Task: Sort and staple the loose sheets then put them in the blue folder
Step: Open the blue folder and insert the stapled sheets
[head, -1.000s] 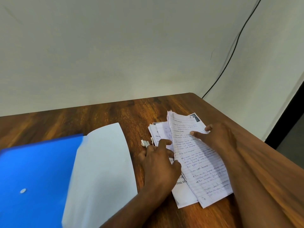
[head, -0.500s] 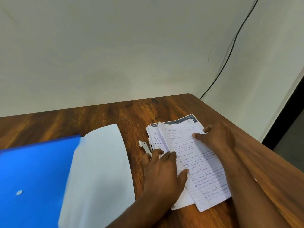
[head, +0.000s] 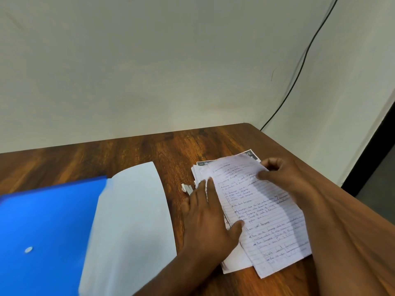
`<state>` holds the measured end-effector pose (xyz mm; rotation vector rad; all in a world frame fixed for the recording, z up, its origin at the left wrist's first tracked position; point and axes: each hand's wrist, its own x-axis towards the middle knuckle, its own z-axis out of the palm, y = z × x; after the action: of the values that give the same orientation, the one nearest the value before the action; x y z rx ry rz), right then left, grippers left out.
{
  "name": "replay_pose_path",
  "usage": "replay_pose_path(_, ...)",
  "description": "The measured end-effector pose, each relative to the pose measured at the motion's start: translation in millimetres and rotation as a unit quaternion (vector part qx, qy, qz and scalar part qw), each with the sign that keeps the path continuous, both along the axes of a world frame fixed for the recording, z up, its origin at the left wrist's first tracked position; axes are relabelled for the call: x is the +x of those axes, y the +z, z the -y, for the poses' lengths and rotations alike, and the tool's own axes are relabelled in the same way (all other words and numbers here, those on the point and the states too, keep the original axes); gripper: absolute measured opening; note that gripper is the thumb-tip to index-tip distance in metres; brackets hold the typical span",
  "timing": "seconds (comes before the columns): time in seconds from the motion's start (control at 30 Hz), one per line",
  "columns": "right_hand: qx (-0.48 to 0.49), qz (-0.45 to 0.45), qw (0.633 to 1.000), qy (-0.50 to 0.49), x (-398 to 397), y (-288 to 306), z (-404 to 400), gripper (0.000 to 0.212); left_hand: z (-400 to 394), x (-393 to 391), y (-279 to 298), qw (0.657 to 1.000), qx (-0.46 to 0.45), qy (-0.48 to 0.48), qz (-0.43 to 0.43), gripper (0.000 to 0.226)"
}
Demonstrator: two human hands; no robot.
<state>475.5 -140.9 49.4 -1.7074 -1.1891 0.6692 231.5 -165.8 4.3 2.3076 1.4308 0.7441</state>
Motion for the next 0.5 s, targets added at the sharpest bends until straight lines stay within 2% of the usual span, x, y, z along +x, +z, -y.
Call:
replay_pose_path(0.13, -0.017, -0.049, 0.996, 0.072, 11.9, 3.7, 5.5, 0.022, -6.9, -2.5, 0.6, 0.99, -0.03, 0.017, 0.136, 0.129)
replay_pose_path(0.2, -0.02, -0.102, 0.987, 0.121, 17.1, 4.1, 8.2, 0.011, -13.9, -3.8, -1.0, 0.983, -0.043, 0.028, 0.177, 0.129)
replay_pose_path(0.23, -0.02, -0.125, 0.982, 0.143, 21.0, 2.9, 8.4, 0.022, -17.7, -4.6, -1.4, 0.978, -0.048, 0.032, 0.2, 0.124)
replay_pose_path(0.27, -0.027, -0.139, 0.975, 0.172, 25.0, 1.0, 9.0, 0.036, -21.5, -6.2, -2.2, 0.972, -0.05, 0.036, 0.228, 0.117)
replay_pose_path(0.3, -0.038, -0.16, 0.967, 0.194, 26.8, 0.5, 10.4, 0.042, -25.5, -8.0, -5.3, 0.964, -0.052, 0.033, 0.26, 0.104)
replay_pose_path(0.4, -0.068, -0.206, 0.953, 0.211, 26.4, 3.1, 14.7, 0.02, -31.0, -11.8, -9.7, 0.948, -0.037, 0.005, 0.317, 0.038)
replay_pose_path(0.43, -0.064, -0.208, 0.956, 0.197, 24.0, 6.7, 16.0, 0.023, -31.0, -12.6, -8.7, 0.947, -0.033, -0.004, 0.318, 0.03)
replay_pose_path(0.5, -0.023, -0.243, 0.959, 0.142, 22.2, 11.0, 15.5, 0.03, -30.1, -13.4, -6.8, 0.948, -0.022, -0.015, 0.316, 0.031)
